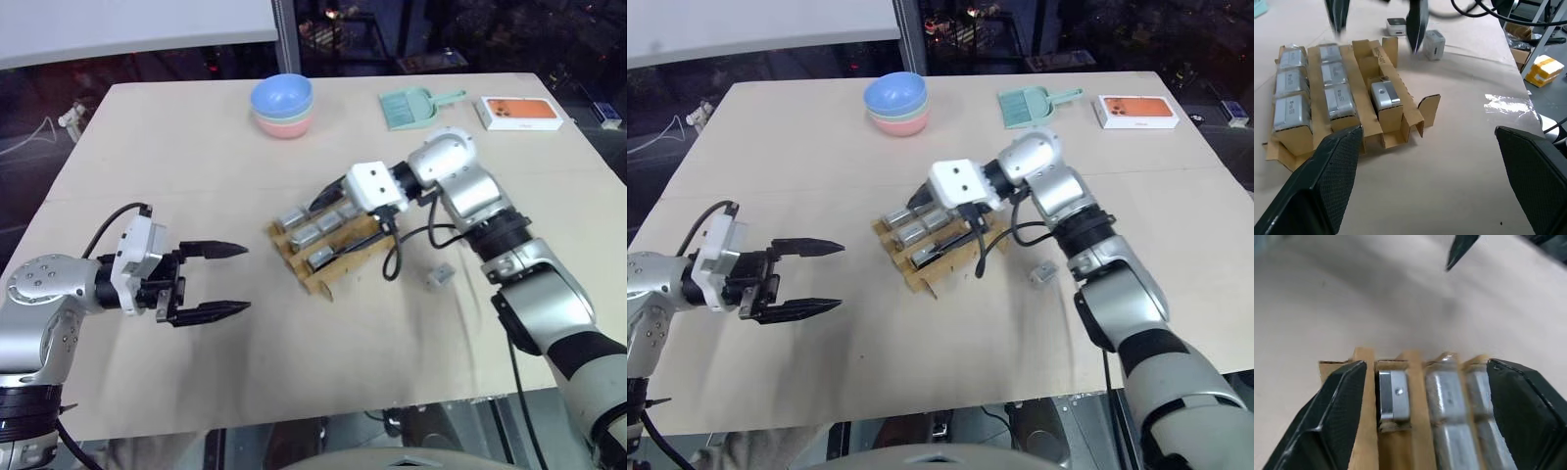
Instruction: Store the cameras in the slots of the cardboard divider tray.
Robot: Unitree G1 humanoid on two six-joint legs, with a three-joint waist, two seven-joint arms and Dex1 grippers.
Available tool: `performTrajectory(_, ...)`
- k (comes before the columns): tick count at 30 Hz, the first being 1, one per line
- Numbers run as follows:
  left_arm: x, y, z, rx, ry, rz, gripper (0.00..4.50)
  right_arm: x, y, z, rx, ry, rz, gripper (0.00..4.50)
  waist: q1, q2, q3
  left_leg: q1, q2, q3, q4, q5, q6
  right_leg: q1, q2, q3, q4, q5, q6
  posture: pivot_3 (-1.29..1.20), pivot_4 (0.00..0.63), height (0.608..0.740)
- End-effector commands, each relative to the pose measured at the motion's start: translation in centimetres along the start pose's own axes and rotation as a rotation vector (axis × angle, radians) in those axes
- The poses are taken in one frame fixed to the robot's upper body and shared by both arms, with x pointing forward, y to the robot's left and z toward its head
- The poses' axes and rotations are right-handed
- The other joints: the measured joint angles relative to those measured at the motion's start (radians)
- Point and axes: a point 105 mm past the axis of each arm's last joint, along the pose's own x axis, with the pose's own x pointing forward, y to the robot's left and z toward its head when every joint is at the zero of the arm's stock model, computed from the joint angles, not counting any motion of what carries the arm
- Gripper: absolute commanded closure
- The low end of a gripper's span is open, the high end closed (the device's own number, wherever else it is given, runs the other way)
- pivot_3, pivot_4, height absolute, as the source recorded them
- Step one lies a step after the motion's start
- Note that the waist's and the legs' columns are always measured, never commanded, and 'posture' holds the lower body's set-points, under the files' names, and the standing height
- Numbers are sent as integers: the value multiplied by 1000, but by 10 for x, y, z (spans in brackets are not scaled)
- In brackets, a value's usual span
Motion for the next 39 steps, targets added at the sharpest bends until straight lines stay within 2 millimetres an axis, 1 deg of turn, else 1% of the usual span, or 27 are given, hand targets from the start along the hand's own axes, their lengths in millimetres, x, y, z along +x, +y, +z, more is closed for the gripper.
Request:
performTrajectory(1, 5, 3, 8, 43, -19, -37, 0, -42, 15, 20, 100, -51, -50, 631, 10, 0, 0, 0, 0, 0, 0, -1, 1, 0, 0, 0, 0, 0, 0, 0, 150, 740)
performTrajectory(4, 10, 6, 9, 49, -22, -66, 0, -74, 44, 3, 201, 20, -96, 631, 16, 0, 0, 1, -1, 1, 0, -1, 2, 0, 1, 0, 0, 0, 0, 0, 150, 740)
performTrajectory(6, 12, 8, 9, 55, -22, -84, 0, -87, 64, -8, 278, 46, -125, 631, 26, 0, 0, 0, -2, 0, 0, -1, 2, 1, 0, -1, -1, 0, 0, 0, 150, 740)
performTrajectory(9, 14, 10, 10, 60, -23, -102, 0, -99, 86, -17, 371, 59, -168, 631, 22, 0, 0, 0, -2, 2, 0, -1, 2, 0, 0, 0, -2, -1, 0, 0, 150, 740)
performTrajectory(11, 15, 12, 11, 63, -23, -110, 0, -107, 99, -26, 390, 98, -192, 631, 11, 0, 0, 1, -2, 3, 1, -1, 2, 0, 1, 1, -1, 0, 0, 0, 150, 740)
performTrajectory(15, 16, 13, 11, 62, -19, -131, 0, -115, 116, -46, 393, 199, -198, 631, 9, 0, 0, 2, -1, 3, 1, -1, 3, 0, 2, 1, 0, -1, 1, 0, 150, 740)
performTrajectory(18, 17, 15, 12, 66, -18, -136, 0, -117, 121, -61, 357, 288, -158, 631, 9, 0, 0, 2, -1, 4, 1, -1, 3, 0, 2, 2, -1, -1, 1, 0, 150, 740)
performTrajectory(23, 15, 13, 12, 61, -17, -143, 0, -112, 119, -83, 272, 382, -62, 631, 10, 0, 0, 2, -1, 3, 1, -1, 3, 0, 2, 2, -1, -1, 1, 0, 150, 740)
performTrajectory(26, 14, 11, 12, 60, -14, -146, 0, -112, 118, -91, 242, 416, -24, 631, 11, 0, 1, 1, -1, 3, 1, -1, 3, 0, 2, 2, -1, -1, 1, 0, 150, 740)
performTrajectory(30, 14, 9, 12, 58, -10, -158, 0, -108, 113, -92, 229, 390, -17, 631, 11, 0, 1, 1, -1, 3, 1, -1, 3, 0, 2, 2, -1, -1, 0, 0, 150, 740)
performTrajectory(33, 14, 9, 12, 61, -8, -163, 0, -107, 114, -92, 220, 390, -5, 1356, 14, 0, 1, 1, -1, 3, 1, -1, 3, 0, 2, 2, -1, -1, 0, 0, 150, 740)
performTrajectory(34, 14, 9, 12, 63, -7, -163, 0, -107, 115, -93, 221, 389, -1, 1803, 14, 0, 1, 1, -1, 3, 1, -1, 3, 0, 2, 2, -1, -1, 0, 0, 150, 740)
performTrajectory(35, 14, 10, 12, 63, -6, -163, 0, -107, 115, -93, 221, 389, 2, 2074, 13, 0, 1, 1, -1, 3, 1, -1, 3, 0, 2, 2, -1, -1, 0, 0, 150, 740)
performTrajectory(36, 14, 11, 12, 64, -5, -163, 0, -107, 116, -93, 221, 389, 3, 2746, 13, 0, 1, 1, -1, 3, 1, -1, 3, 0, 2, 2, -1, -1, 0, 0, 150, 740)
performTrajectory(38, 14, 10, 12, 65, -5, -164, 0, -107, 117, -94, 221, 392, 9, 3687, 13, 0, 1, 1, -1, 3, 1, -1, 3, 0, 2, 2, -1, -1, 0, 0, 150, 740)
performTrajectory(39, 14, 10, 12, 65, -5, -165, 0, -107, 117, -93, 224, 388, 10, 3963, 13, 0, 1, 1, -1, 3, 1, -1, 3, 0, 2, 2, -1, -1, 0, 0, 150, 740)
